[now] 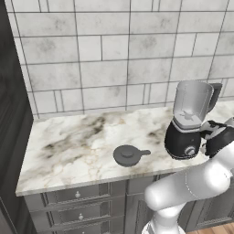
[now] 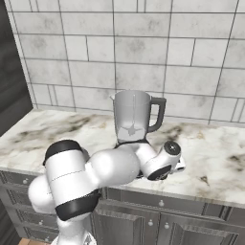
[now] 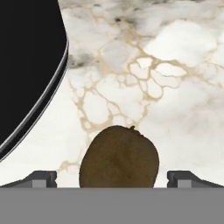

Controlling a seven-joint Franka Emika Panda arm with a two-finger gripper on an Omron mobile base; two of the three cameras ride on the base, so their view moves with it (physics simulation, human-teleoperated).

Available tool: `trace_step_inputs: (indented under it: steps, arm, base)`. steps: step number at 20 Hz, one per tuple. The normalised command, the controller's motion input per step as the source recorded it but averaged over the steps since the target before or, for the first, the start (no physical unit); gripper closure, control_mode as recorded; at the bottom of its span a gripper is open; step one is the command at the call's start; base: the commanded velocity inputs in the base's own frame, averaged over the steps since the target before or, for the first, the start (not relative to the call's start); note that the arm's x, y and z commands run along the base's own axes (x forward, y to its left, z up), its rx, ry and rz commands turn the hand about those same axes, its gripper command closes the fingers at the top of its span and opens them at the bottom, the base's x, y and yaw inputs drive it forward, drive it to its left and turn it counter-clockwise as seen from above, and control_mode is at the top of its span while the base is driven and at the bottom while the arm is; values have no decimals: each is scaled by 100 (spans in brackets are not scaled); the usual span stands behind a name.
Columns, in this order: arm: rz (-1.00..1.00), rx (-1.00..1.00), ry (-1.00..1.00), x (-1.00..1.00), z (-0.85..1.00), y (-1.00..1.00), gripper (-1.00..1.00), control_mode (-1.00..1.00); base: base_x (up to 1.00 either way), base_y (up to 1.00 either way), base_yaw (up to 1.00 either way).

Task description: Open the blender lid, put the kiwi in the blender, close the lid, and start the blender.

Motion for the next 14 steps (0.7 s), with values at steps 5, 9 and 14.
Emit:
trace_step_inputs:
  steps: [5,9,14]
  arm:
    - [4,0,1,6,-34,0,100,-100]
    - [5,1,0,2,-20,-1,100,-100]
    - [1,1,0,-24,36,-10,100,-100]
  base:
    - [0,0,0]
    - [0,0,0]
    - [0,0,0]
